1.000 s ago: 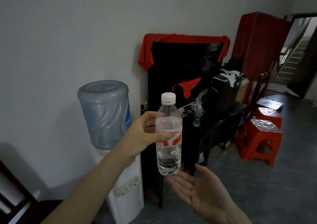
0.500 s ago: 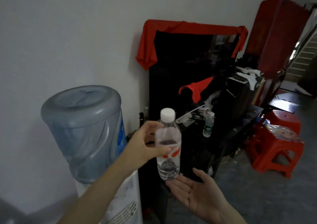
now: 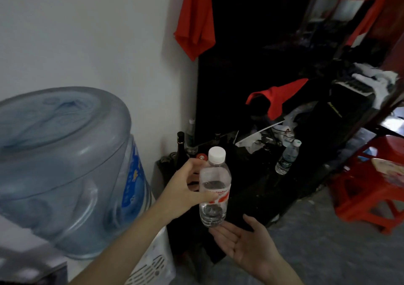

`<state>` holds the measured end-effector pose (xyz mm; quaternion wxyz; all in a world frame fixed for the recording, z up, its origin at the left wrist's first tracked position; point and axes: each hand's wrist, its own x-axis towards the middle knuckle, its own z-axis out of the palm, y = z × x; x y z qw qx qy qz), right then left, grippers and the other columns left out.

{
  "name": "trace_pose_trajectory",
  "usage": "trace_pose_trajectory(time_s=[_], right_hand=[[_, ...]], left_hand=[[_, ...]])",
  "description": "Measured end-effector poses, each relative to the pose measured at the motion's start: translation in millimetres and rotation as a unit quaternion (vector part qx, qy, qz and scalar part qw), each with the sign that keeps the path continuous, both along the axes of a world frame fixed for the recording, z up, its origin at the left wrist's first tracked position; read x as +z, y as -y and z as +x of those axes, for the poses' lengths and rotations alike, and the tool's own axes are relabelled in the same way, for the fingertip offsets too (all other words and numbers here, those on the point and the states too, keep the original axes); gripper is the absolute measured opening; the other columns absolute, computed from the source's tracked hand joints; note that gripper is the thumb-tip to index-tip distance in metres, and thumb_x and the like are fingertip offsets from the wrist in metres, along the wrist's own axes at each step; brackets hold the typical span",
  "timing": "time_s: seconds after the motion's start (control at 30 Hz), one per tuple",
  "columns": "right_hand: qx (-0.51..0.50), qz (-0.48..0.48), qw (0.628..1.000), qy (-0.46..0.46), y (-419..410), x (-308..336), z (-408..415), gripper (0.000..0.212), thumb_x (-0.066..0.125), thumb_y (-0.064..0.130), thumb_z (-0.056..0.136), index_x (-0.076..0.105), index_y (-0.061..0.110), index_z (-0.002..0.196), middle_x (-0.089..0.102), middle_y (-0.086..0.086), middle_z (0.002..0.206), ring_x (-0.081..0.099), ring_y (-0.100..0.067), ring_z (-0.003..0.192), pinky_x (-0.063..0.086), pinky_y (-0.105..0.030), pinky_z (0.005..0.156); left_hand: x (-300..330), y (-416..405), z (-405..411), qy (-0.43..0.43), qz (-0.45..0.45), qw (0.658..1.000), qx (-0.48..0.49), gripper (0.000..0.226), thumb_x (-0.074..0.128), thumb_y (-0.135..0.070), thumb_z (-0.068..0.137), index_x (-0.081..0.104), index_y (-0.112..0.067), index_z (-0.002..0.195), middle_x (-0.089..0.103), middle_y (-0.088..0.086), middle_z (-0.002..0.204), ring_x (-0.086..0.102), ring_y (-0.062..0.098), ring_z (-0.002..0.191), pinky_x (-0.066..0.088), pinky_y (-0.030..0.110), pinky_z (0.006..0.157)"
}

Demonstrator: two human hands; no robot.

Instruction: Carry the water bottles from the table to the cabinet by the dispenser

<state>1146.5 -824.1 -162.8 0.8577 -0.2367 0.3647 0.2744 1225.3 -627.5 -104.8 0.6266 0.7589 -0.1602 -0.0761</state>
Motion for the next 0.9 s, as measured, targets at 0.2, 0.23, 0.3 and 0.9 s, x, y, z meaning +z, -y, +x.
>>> trace_pose_trajectory(time_s=[0.2, 0.23, 0.3, 0.9], right_hand=[[0.026, 0.025, 0.999, -0.035, 47.8, -23.6, 72.8, 0.063, 0.045, 0.043, 0.097, 0.056, -0.012, 0.125, 0.063, -0.035, 0.122, 0.065, -0.045, 0.108, 0.053, -0.048, 0.084], [0.039, 0.023, 0.998, -0.036, 53.7, -27.7, 85.3, 0.063, 0.045, 0.044, 0.097, 0.057, -0.011, 0.124, 0.064, -0.034, 0.120, 0.069, -0.045, 0.101, 0.057, -0.047, 0.079], [0.053, 0.023, 0.998, -0.040, 63.4, -37.2, 107.2, 0.063, 0.044, 0.045, 0.097, 0.059, -0.010, 0.123, 0.066, -0.032, 0.118, 0.072, -0.045, 0.092, 0.061, -0.045, 0.071], [0.034, -0.033, 0.992, -0.115, 111.0, -185.8, 269.5, 0.056, 0.047, 0.040, 0.099, 0.055, -0.012, 0.117, 0.058, -0.033, 0.121, 0.049, -0.042, 0.130, 0.035, -0.045, 0.114]], left_hand=[[-30.3, 40.8, 46.0, 0.009, 0.012, 0.998, 0.067, 0.062, 0.092, -0.023, 0.071, 0.056, -0.035, 0.120, 0.067, -0.010, 0.125, 0.065, 0.015, 0.120, 0.054, 0.042, 0.104], [-35.1, 47.1, 53.8, 0.005, 0.013, 0.997, 0.082, 0.062, 0.092, -0.022, 0.072, 0.056, -0.032, 0.122, 0.067, -0.009, 0.125, 0.065, 0.015, 0.119, 0.054, 0.044, 0.104], [-42.9, 58.0, 70.0, -0.008, 0.016, 0.994, 0.104, 0.063, 0.091, -0.025, 0.070, 0.056, -0.026, 0.123, 0.067, -0.010, 0.124, 0.066, 0.015, 0.118, 0.054, 0.045, 0.103], [-193.1, 121.8, 193.6, -0.081, 0.032, 0.983, 0.163, 0.056, 0.089, -0.031, 0.072, 0.054, -0.039, 0.115, 0.065, -0.018, 0.121, 0.063, 0.009, 0.120, 0.050, 0.046, 0.107]])
